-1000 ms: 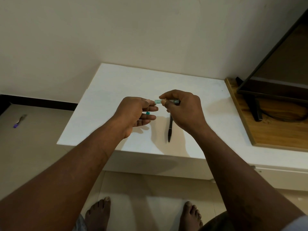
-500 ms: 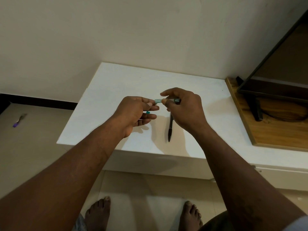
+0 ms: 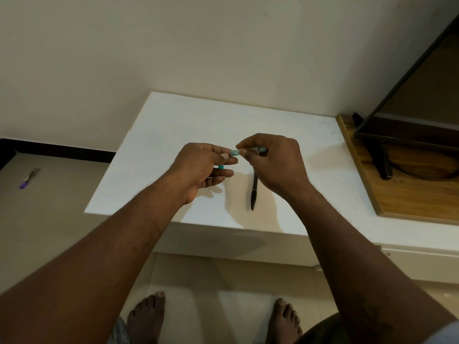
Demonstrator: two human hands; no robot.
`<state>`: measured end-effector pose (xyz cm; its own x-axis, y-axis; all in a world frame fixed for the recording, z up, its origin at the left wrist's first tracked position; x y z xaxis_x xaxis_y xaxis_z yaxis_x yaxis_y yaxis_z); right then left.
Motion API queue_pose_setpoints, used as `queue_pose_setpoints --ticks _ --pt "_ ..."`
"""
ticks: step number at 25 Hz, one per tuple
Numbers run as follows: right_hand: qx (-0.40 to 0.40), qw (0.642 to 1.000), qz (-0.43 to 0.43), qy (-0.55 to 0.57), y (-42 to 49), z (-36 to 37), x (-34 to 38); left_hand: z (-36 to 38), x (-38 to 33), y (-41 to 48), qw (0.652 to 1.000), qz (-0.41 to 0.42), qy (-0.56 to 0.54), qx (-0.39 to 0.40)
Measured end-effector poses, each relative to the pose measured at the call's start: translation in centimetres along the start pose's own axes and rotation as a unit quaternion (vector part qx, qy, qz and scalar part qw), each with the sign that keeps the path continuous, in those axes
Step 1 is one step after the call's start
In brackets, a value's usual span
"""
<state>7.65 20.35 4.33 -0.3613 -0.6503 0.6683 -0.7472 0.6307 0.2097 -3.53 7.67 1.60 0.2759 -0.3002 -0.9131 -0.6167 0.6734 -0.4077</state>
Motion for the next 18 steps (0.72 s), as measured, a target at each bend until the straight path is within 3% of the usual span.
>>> queue_pose_setpoints --ticks 5,13,18 --pt "-0.002 1.000 0.011 0.015 0.0 -0.1 -0.1 -0.1 0.2 0.1 1.000 0.002 -0.001 -0.004" --pt "-0.003 0.989 0.067 0.131 0.1 -0.4 -0.9 -0.7 0.0 0.3 0.999 0.022 -0.003 -0.029" --pt "0.019 0.961 0.134 0.243 0.0 0.1 -1.4 -1.2 -1.0 0.3 0.986 0.119 0.077 -0.087"
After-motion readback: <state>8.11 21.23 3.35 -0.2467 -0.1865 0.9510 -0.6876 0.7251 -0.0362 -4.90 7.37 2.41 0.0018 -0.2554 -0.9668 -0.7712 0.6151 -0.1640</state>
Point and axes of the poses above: each hand's wrist, its own y-axis towards the middle knuckle, its own z-axis out of the palm, x = y × z, the point moved 5 cm from there along y, towards the middle knuckle, and after that the axes turned 2 degrees about x, right-handed, at the moved point
